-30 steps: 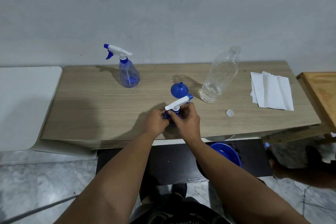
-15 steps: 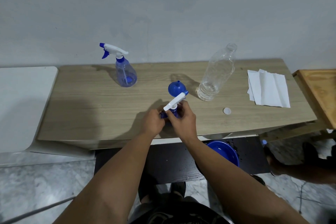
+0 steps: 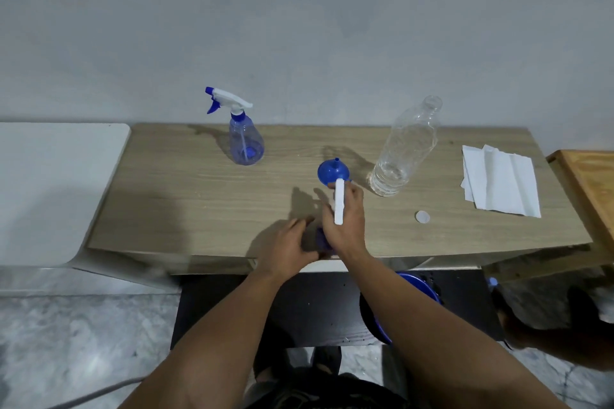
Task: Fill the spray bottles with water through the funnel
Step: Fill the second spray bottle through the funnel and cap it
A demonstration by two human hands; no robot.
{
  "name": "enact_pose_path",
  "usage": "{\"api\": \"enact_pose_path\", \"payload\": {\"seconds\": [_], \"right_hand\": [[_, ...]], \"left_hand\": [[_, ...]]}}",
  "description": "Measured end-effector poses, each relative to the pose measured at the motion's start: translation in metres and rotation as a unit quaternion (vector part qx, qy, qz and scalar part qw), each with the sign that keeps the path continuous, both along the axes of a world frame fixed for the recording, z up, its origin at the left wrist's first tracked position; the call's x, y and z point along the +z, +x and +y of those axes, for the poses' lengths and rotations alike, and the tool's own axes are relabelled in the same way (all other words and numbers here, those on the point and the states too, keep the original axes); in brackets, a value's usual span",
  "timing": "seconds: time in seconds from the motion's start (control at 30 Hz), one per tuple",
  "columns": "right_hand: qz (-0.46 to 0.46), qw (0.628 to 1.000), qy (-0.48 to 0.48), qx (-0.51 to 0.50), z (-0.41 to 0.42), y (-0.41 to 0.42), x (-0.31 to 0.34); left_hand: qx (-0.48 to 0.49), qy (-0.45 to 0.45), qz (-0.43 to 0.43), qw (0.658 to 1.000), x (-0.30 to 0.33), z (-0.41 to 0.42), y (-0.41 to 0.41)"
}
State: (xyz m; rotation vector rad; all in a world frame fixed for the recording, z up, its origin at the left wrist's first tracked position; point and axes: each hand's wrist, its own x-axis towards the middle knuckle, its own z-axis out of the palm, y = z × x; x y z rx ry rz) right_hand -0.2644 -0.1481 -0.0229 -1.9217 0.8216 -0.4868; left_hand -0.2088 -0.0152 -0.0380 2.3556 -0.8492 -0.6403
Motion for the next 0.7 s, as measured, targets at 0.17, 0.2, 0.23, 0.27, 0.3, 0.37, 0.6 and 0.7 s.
{"api": "enact_pose_path", "payload": {"seconds": [0.17, 0.2, 0.23, 0.27, 0.3, 0.37, 0.6, 0.7], "right_hand": [[-0.023, 0.996, 0.051, 0.064, 0.011, -0.005, 0.008], [-0.034, 0.996, 0.063, 0.054, 0.012, -0.004, 0.009], [-0.044, 0.995, 0.078, 0.045, 0.015, -0.004, 0.012], [-0.047, 0.994, 0.089, 0.039, 0.018, -0.003, 0.015], [-0.039, 0.993, 0.098, 0.045, 0.022, -0.003, 0.016], [-0.006, 0.990, 0.114, 0.086, 0.031, -0.001, 0.014], [0.172, 0.939, 0.124, 0.270, 0.073, 0.014, 0.017], [0.210, 0.934, 0.100, 0.270, 0.086, 0.023, 0.011]], "left_hand": [[0.035, 0.027, -0.091, 0.995, 0.005, 0.037, 0.011], [0.044, 0.033, -0.105, 0.993, 0.007, 0.045, 0.016], [0.053, 0.034, -0.116, 0.991, 0.009, 0.052, 0.021], [0.062, 0.037, -0.124, 0.990, 0.011, 0.058, 0.026], [0.070, 0.042, -0.132, 0.988, 0.012, 0.064, 0.031], [0.085, 0.057, -0.145, 0.984, 0.016, 0.073, 0.040], [0.161, 0.105, -0.184, 0.964, 0.025, 0.122, 0.048], [0.191, 0.096, -0.188, 0.959, 0.028, 0.143, 0.048]]}}
